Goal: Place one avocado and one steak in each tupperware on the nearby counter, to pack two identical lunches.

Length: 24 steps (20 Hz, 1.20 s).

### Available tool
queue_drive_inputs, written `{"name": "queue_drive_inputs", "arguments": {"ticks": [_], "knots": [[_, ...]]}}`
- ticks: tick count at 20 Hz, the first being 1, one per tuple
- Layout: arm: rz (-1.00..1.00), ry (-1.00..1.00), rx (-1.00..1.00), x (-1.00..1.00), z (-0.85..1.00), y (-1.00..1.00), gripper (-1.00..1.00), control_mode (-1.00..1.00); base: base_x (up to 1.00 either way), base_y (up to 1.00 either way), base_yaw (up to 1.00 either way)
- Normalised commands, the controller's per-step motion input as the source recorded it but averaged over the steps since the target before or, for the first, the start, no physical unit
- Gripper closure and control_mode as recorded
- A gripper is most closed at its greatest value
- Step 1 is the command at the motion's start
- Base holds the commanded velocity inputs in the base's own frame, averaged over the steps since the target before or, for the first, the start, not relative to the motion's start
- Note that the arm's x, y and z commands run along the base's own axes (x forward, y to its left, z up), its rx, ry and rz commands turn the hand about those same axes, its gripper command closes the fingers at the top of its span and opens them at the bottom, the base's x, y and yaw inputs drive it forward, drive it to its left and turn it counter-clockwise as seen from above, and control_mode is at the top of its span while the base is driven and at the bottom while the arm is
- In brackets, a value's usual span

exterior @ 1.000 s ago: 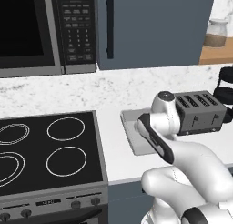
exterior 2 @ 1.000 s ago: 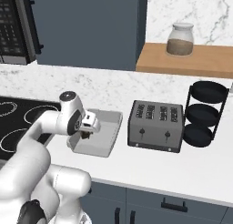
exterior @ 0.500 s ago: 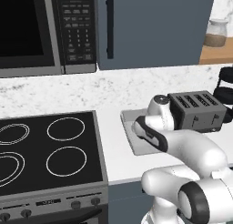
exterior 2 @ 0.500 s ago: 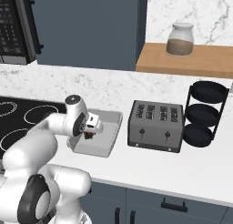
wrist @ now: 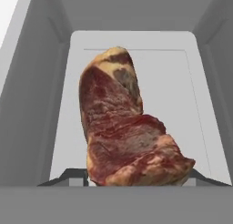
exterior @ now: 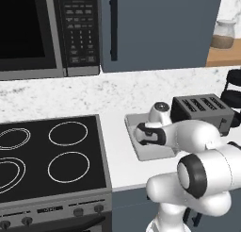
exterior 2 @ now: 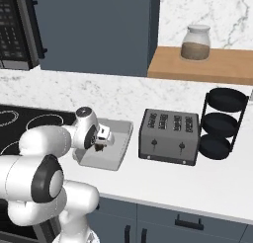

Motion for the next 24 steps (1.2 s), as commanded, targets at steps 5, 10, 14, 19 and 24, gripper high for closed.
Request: {"name": "queue_drive_inputs", "arguments": {"ticks": [5, 10, 14, 19, 24], "knots": [[0.0, 0.0, 0.0, 0.38, -0.14, 0.0, 1.0, -1.0, 0.0, 0.0, 0.0], [0.0, 0.02, 0.0, 0.12, -0.31, 0.0, -1.0, -1.0, 0.0, 0.0, 0.0], [0.0, 0.01, 0.0, 0.0, -0.26, 0.0, -1.0, -1.0, 0.0, 0.0, 0.0], [0.0, -0.04, 0.0, -0.33, 0.02, 0.0, -1.0, -1.0, 0.0, 0.0, 0.0], [0.0, -0.23, 0.0, -0.82, 0.69, 0.0, -1.0, -1.0, 0.0, 0.0, 0.0]]}}
